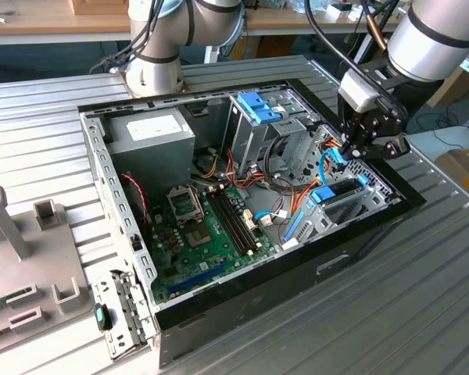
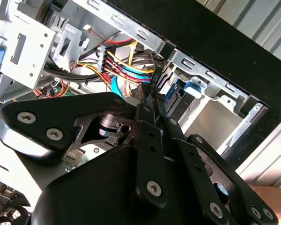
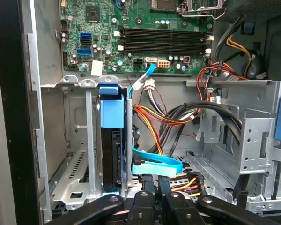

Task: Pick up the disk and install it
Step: 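Insert the first disk wire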

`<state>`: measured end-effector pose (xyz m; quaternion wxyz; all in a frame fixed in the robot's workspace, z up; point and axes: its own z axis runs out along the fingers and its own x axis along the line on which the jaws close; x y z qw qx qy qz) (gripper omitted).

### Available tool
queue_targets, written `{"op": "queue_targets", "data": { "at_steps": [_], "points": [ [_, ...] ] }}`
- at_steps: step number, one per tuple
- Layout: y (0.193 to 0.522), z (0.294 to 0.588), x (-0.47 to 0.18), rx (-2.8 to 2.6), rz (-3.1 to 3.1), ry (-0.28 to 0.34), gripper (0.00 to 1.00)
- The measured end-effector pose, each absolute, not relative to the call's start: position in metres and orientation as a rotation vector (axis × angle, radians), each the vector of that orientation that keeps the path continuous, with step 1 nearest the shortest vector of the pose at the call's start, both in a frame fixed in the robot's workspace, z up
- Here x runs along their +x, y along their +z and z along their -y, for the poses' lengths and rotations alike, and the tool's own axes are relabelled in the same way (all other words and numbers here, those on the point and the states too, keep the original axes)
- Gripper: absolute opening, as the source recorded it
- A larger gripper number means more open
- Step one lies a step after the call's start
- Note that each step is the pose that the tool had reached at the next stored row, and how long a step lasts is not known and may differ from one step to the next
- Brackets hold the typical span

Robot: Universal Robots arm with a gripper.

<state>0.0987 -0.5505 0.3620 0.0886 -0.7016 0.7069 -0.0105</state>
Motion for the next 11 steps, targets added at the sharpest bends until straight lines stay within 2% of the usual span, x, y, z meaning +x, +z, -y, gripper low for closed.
{"op": "queue_targets", "data": {
  "at_steps": [11],
  "points": [
    [0.3621, 0.5520, 0.0946, -2.067, -2.106, -0.052, 0.16]
  ]
}}
